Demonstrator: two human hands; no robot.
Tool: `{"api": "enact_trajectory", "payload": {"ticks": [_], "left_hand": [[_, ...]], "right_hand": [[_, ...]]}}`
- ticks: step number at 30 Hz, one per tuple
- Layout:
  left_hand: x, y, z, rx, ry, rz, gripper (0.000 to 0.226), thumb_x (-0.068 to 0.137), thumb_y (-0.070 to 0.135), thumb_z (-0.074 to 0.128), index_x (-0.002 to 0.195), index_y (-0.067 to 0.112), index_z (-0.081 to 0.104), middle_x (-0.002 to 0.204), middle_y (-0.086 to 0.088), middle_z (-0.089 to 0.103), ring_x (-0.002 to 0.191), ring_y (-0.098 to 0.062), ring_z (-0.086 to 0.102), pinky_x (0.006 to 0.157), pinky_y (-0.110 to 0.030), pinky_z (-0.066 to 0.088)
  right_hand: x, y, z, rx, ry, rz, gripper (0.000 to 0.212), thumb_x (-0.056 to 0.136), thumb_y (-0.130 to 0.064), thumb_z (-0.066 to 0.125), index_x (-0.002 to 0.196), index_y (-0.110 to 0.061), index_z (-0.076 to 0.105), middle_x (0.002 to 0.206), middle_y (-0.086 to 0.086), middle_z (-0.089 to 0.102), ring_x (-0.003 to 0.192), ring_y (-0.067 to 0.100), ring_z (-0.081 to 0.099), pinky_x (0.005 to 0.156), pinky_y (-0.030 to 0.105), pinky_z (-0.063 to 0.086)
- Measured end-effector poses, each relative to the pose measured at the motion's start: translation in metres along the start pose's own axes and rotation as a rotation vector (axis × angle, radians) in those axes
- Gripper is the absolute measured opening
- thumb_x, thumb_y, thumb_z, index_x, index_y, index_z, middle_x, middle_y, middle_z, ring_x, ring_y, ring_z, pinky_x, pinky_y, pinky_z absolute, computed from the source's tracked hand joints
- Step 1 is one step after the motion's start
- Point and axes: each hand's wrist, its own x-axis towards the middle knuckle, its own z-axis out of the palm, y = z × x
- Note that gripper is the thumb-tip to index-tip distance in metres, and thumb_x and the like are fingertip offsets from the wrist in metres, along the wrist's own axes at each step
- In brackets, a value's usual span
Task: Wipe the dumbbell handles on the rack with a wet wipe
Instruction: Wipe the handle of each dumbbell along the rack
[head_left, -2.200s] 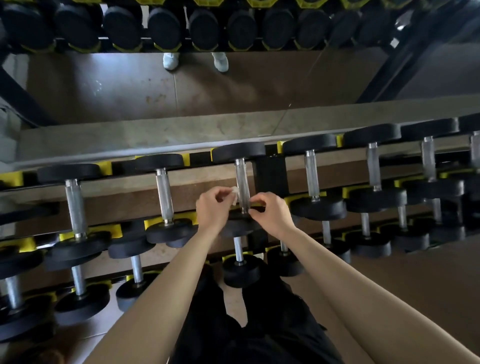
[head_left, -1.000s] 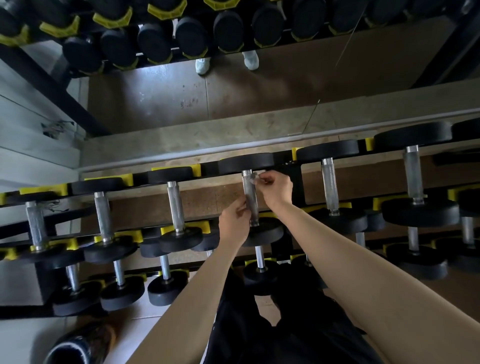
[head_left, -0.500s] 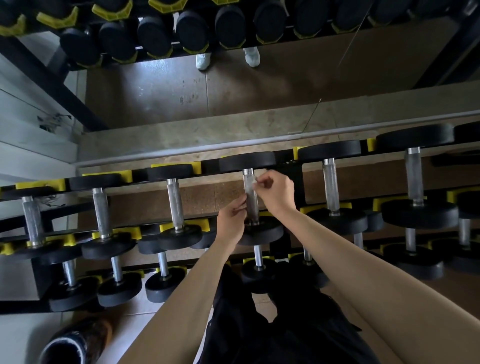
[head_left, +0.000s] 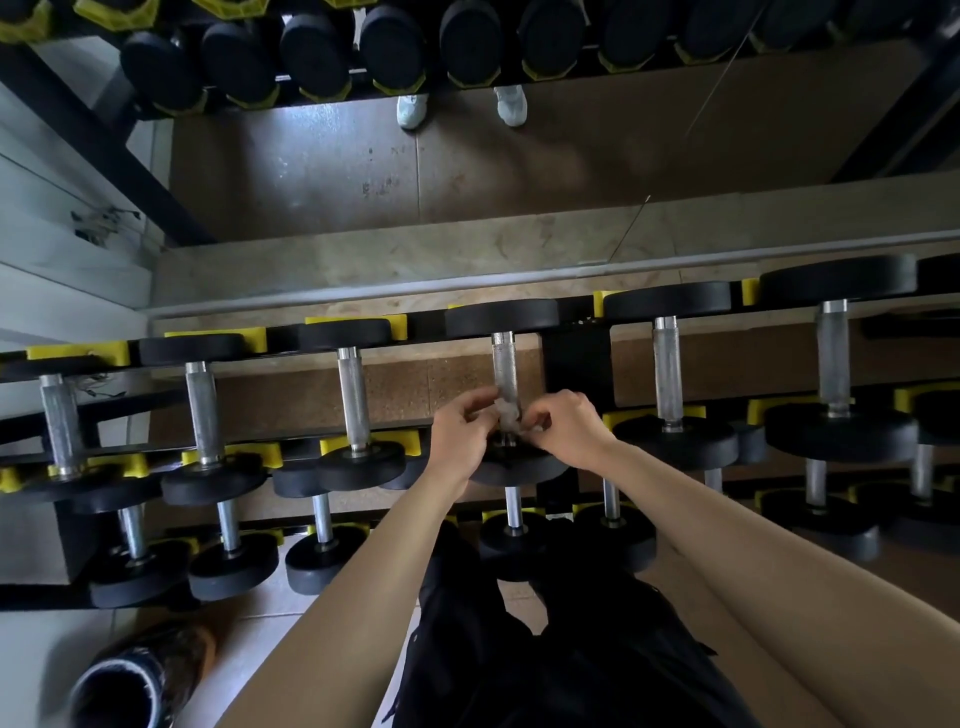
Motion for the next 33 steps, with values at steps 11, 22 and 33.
{"api": "enact_trajectory", "payload": {"ticks": [11,22,33], "left_hand": [[0.009,0.021,-0.011,0.151,-0.167,0.348,0.034,0.093,0.016,0.074,0.126,0.02,0.067,0.11,0.008,0.072,0.098,-0.007,0.07,0.087,-0.024,0.057],[0.047,0.028,-0.009,0.039,0.162,0.174,0.008,0.094,0.027,0.073,0.093,0.021,0.078,0.078,0.003,0.076,0.074,-0.014,0.072,0.076,-0.034,0.06],[0.062,0.025,0.025,-0.101,0.369,0.007,0.017,0.093,0.037,0.071,0.085,0.022,0.073,0.08,0.004,0.074,0.083,-0.017,0.072,0.084,-0.041,0.061]], "right_hand": [[0.014,-0.029,-0.03,0.763,0.006,0.06,0.021,0.087,-0.014,0.077,0.106,-0.005,0.073,0.096,0.007,0.076,0.081,0.013,0.072,0.075,0.028,0.059],[0.043,-0.03,-0.017,0.927,0.315,0.275,0.015,0.082,-0.005,0.081,0.094,-0.012,0.076,0.091,0.005,0.078,0.088,0.022,0.076,0.084,0.037,0.063],[0.06,-0.036,-0.004,0.641,0.606,0.278,0.012,0.089,-0.018,0.077,0.1,-0.014,0.078,0.087,-0.007,0.074,0.084,0.006,0.069,0.089,0.031,0.058]]}}
